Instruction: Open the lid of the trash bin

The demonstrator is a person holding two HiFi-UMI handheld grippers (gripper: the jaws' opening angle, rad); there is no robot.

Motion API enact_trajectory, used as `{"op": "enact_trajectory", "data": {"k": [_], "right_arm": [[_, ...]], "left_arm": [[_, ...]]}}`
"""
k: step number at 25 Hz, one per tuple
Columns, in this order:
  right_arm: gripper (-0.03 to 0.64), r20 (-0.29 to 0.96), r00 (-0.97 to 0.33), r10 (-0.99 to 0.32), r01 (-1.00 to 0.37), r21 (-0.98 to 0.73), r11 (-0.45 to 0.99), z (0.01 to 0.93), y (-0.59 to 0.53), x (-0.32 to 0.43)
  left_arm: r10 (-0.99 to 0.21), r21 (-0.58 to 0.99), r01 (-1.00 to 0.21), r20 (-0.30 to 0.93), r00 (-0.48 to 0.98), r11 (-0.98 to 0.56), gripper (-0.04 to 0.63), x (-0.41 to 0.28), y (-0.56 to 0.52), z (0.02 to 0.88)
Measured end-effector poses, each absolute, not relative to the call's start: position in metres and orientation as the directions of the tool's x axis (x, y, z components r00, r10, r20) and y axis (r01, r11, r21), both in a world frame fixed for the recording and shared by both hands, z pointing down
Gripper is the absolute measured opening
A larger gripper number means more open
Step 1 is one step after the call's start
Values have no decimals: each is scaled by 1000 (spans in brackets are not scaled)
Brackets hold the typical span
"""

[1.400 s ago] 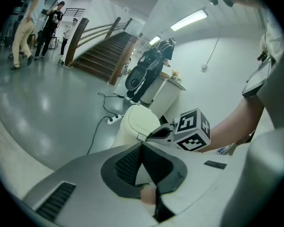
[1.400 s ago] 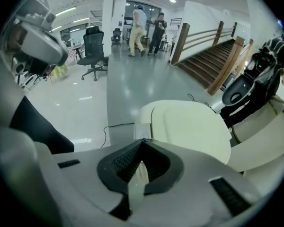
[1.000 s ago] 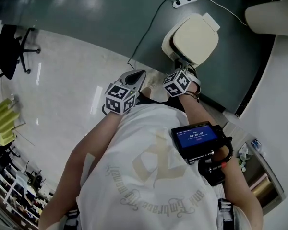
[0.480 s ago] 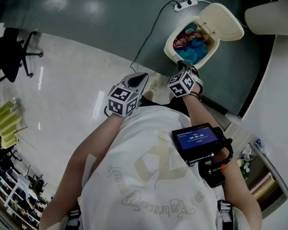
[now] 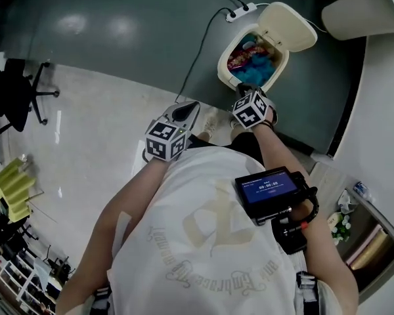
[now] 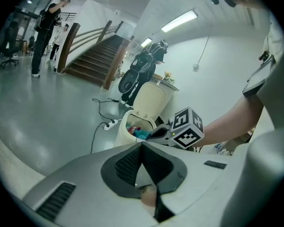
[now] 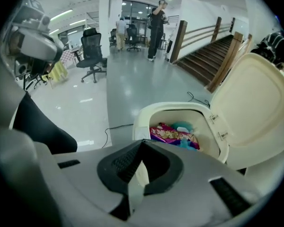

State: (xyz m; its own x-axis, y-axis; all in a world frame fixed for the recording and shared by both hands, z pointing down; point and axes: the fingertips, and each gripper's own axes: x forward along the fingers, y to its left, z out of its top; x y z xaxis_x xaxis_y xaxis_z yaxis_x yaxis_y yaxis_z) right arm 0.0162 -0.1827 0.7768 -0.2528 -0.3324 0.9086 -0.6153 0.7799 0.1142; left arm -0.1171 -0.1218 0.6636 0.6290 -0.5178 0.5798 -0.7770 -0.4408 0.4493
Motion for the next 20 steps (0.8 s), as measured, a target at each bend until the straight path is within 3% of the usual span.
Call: {"op": "enact_trajectory", "data": {"k": [20], "right_arm": [[6, 667, -482, -569, -811, -93, 578, 640, -185, 75]], "left_arm": [[-482, 415, -684, 494, 724, -600, 14, -48, -157, 609]]}}
